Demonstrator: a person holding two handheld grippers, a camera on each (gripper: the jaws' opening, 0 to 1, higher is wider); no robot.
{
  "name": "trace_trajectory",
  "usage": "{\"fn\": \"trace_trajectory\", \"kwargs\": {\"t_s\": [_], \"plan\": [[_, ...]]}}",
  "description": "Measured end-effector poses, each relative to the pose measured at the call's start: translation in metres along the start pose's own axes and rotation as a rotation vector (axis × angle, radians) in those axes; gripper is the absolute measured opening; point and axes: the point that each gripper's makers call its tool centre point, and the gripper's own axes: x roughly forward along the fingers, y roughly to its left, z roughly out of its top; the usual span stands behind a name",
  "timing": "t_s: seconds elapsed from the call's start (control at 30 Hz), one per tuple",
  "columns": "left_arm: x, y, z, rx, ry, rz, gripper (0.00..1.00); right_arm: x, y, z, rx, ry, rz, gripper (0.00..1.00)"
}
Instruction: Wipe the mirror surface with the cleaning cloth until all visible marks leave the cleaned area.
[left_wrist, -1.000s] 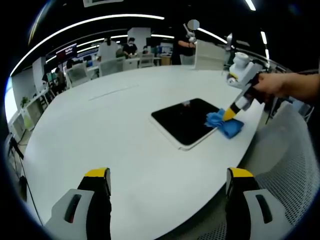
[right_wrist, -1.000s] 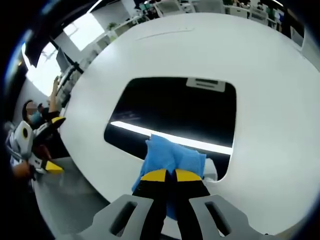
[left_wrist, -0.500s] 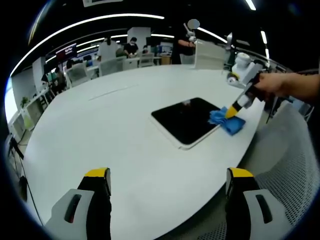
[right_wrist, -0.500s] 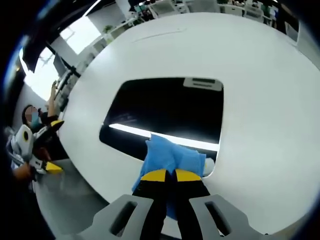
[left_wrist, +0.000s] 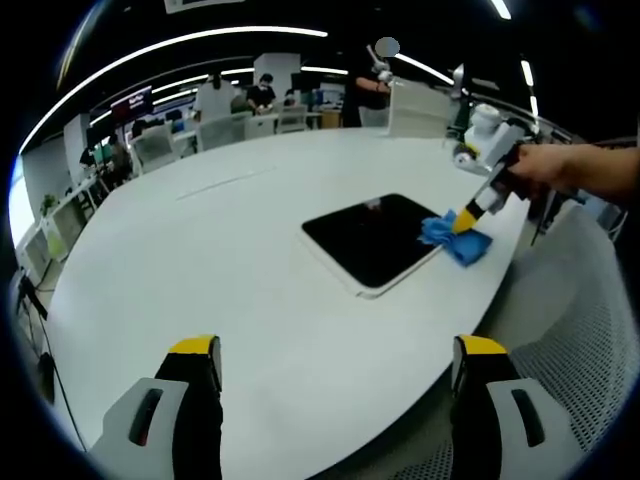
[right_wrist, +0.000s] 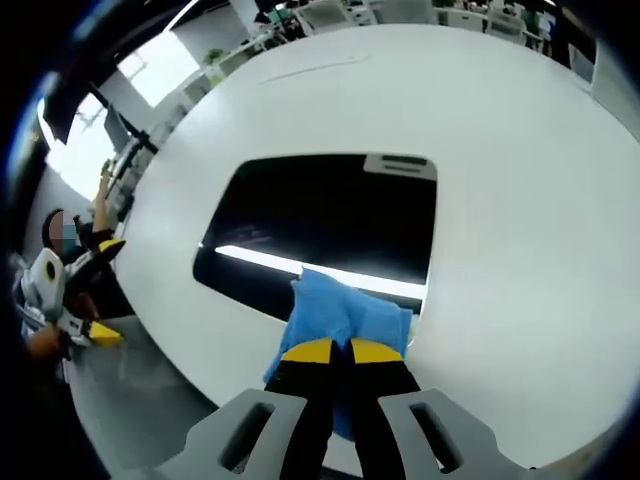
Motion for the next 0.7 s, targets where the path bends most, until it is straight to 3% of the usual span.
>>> {"fn": "trace_trajectory", "kwargs": {"t_s": [0.7], "plan": [[0.0, 0.0, 0.0, 0.0, -0.004, -0.001, 0.96, 0.003, -0.005, 0.01, 0.027, 0.043, 0.004, 0.0]]}}
